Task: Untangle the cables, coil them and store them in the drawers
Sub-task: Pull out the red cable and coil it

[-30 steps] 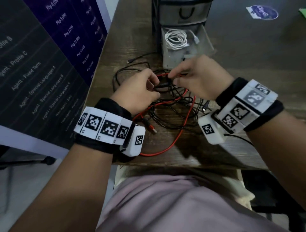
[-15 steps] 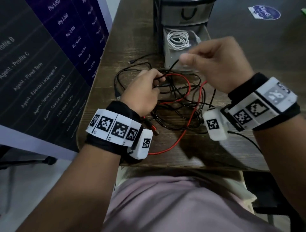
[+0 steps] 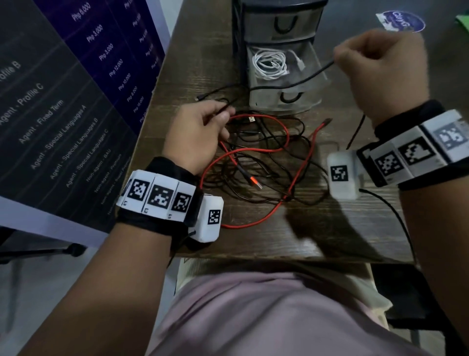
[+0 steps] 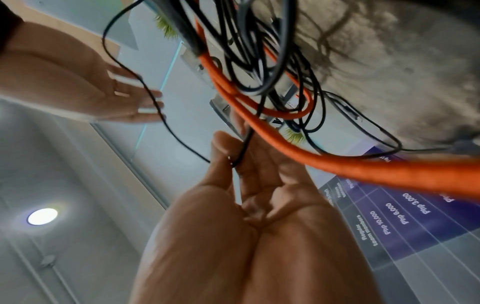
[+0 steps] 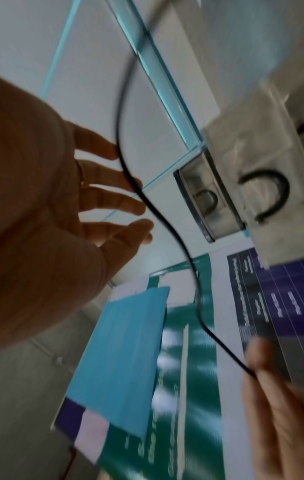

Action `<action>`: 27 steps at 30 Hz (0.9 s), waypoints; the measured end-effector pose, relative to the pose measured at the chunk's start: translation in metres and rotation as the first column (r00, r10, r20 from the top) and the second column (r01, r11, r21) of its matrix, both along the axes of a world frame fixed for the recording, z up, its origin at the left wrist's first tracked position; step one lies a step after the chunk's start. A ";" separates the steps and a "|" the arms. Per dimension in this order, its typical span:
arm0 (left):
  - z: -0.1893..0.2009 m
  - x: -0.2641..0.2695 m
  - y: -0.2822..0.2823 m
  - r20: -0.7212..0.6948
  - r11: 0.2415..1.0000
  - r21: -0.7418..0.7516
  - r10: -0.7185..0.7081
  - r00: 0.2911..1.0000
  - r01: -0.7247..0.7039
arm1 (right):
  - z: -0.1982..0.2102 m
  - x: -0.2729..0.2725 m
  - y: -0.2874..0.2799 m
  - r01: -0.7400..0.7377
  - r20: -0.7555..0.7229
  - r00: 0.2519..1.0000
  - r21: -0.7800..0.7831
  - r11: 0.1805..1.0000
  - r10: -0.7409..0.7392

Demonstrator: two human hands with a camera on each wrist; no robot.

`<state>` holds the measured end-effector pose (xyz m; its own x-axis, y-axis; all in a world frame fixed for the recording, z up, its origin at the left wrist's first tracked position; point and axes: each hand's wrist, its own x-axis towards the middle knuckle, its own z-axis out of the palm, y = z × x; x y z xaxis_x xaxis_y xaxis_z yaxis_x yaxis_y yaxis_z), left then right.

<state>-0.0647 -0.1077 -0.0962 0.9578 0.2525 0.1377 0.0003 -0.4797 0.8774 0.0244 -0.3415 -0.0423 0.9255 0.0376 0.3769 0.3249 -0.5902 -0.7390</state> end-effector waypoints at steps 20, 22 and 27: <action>-0.005 0.005 -0.022 -0.009 0.983 0.017 -0.181 0.983 0.181 | 0.015 -0.028 0.031 -0.318 0.214 0.934 0.128 0.939 0.287; -0.002 0.006 -0.022 0.024 0.985 -0.002 -0.174 0.984 0.175 | 0.018 -0.027 0.028 -0.306 0.295 0.925 0.209 0.929 0.238; -0.002 0.010 -0.016 0.086 0.990 0.010 -0.142 0.986 0.142 | 0.018 -0.027 0.028 -0.261 0.386 0.915 0.356 0.897 0.113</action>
